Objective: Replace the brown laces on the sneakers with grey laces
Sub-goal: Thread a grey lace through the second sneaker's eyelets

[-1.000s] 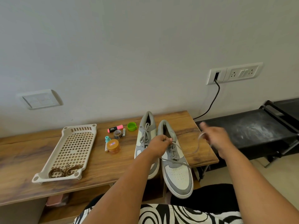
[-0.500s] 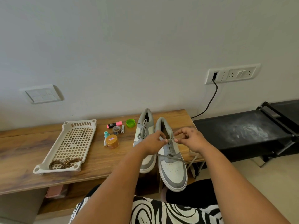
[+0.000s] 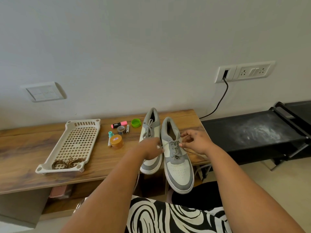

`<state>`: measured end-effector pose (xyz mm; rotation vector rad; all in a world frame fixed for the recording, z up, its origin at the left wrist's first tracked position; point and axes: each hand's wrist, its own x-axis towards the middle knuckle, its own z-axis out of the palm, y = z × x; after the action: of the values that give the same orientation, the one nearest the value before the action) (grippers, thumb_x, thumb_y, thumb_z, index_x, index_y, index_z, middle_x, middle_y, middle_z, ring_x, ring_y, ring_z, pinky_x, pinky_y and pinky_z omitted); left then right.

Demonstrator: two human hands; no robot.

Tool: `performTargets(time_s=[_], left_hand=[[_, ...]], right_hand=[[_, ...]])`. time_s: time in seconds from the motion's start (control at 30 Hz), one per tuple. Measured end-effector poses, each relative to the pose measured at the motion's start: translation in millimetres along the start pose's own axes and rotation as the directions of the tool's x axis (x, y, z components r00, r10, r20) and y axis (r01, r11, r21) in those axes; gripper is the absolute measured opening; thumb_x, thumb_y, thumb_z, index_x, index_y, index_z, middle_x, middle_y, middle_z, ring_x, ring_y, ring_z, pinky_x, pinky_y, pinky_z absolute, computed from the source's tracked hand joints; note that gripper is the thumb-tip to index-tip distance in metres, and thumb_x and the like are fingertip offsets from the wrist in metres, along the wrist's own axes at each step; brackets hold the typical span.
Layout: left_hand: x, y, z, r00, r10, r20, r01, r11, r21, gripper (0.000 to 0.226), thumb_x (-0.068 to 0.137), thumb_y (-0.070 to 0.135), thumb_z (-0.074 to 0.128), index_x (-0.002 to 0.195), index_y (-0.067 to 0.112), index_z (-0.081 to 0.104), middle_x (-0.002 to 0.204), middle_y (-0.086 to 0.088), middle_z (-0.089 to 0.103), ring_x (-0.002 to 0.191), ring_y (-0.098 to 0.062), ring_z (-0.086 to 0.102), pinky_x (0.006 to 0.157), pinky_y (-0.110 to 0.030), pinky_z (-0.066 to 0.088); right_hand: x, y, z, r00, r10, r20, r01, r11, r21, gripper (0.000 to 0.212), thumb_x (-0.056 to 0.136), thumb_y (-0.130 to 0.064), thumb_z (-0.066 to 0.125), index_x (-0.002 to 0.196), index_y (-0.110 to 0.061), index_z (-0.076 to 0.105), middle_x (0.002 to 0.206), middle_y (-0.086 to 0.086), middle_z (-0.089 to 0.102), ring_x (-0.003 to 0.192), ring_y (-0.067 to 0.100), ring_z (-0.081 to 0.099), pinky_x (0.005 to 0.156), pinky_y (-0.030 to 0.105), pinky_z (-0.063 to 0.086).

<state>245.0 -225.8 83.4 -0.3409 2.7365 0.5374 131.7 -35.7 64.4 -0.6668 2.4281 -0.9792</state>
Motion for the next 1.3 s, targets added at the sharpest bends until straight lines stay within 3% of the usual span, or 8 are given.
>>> performTargets(time_s=[0.1, 0.27, 0.37, 0.53, 0.8, 0.97, 1.1, 1.3], left_hand=[[13, 17, 15, 0.985, 0.054, -0.166, -0.074, 0.990, -0.118, 0.036, 0.098, 0.039, 0.054, 0.125, 0.014, 0.052, 0.124, -0.008, 0.056, 0.113, -0.025, 0.054, 0.091, -0.034, 0.043], [21, 23, 26, 0.947, 0.087, -0.311, -0.126, 0.986, -0.107, 0.025, 0.100, 0.034, 0.052, 0.107, 0.011, 0.060, 0.109, -0.008, 0.057, 0.103, -0.025, 0.054, 0.079, -0.030, 0.038], [20, 19, 23, 0.934, 0.111, -0.339, -0.157, 0.981, -0.111, 0.023, 0.099, 0.032, 0.053, 0.106, 0.013, 0.065, 0.108, -0.005, 0.058, 0.102, -0.022, 0.054, 0.080, -0.029, 0.038], [18, 16, 21, 0.929, 0.135, -0.344, -0.166, 0.984, -0.063, 0.021, 0.098, 0.029, 0.057, 0.104, 0.012, 0.067, 0.110, -0.005, 0.058, 0.102, -0.022, 0.054, 0.081, -0.029, 0.038], [17, 14, 14, 0.948, 0.076, -0.310, -0.110, 0.990, -0.093, 0.020, 0.098, 0.029, 0.057, 0.100, 0.010, 0.065, 0.108, -0.007, 0.060, 0.099, -0.024, 0.056, 0.084, -0.035, 0.046], [15, 18, 24, 0.969, -0.054, -0.240, -0.028, 0.945, -0.327, 0.019, 0.097, 0.028, 0.059, 0.087, 0.013, 0.061, 0.088, -0.006, 0.061, 0.083, -0.020, 0.056, 0.076, -0.034, 0.048], [16, 19, 27, 0.963, -0.158, -0.218, 0.014, 0.838, -0.546, 0.017, 0.095, 0.023, 0.062, 0.092, 0.006, 0.065, 0.097, -0.014, 0.069, 0.090, -0.027, 0.065, 0.086, -0.043, 0.054], [25, 17, 23, 0.958, -0.149, -0.244, -0.013, 0.831, -0.556, 0.019, 0.097, 0.024, 0.059, 0.087, 0.008, 0.061, 0.099, -0.015, 0.069, 0.086, -0.027, 0.063, 0.079, -0.039, 0.052]], right_hand=[[0, -2, 3, 1.000, 0.006, 0.025, -0.007, 1.000, 0.017, 0.047, 0.078, -0.026, 0.081, 0.118, -0.025, 0.058, 0.104, -0.006, 0.067, 0.102, 0.010, 0.059, 0.088, 0.029, 0.046], [4, -3, 12, 0.999, -0.006, -0.042, 0.006, 1.000, -0.019, 0.029, 0.080, -0.023, 0.079, 0.105, -0.022, 0.064, 0.094, 0.005, 0.068, 0.090, 0.020, 0.064, 0.084, 0.036, 0.054], [6, -4, 8, 0.998, -0.031, -0.058, 0.027, 0.997, -0.073, 0.018, 0.083, -0.023, 0.076, 0.098, -0.023, 0.067, 0.091, -0.001, 0.066, 0.086, 0.015, 0.061, 0.076, 0.027, 0.051], [3, -6, 5, 0.996, -0.062, -0.066, 0.054, 0.993, -0.105, 0.007, 0.084, -0.021, 0.075, 0.088, -0.023, 0.071, 0.086, -0.008, 0.065, 0.077, 0.005, 0.056, 0.065, 0.018, 0.041], [5, 1, 2, 0.995, -0.055, -0.081, 0.052, 0.998, -0.034, 0.006, 0.087, -0.021, 0.072, 0.083, -0.023, 0.068, 0.082, -0.008, 0.063, 0.077, 0.008, 0.055, 0.066, 0.022, 0.042], [6, 10, 6, 0.994, 0.062, 0.085, -0.082, 0.965, 0.251, 0.007, 0.090, -0.020, 0.068, 0.088, -0.014, 0.065, 0.092, 0.006, 0.066, 0.088, 0.019, 0.061, 0.081, 0.036, 0.056], [4, 5, 8, 0.987, 0.118, 0.108, -0.155, 0.874, 0.460, 0.006, 0.093, -0.010, 0.063, 0.097, -0.006, 0.063, 0.107, 0.014, 0.069, 0.102, 0.025, 0.064, 0.070, 0.023, 0.052], [15, 8, 9, 0.993, 0.120, 0.016, -0.116, 0.908, 0.403, 0.004, 0.092, -0.017, 0.066, 0.094, -0.013, 0.065, 0.098, 0.005, 0.074, 0.101, 0.022, 0.068, 0.082, 0.032, 0.052]])
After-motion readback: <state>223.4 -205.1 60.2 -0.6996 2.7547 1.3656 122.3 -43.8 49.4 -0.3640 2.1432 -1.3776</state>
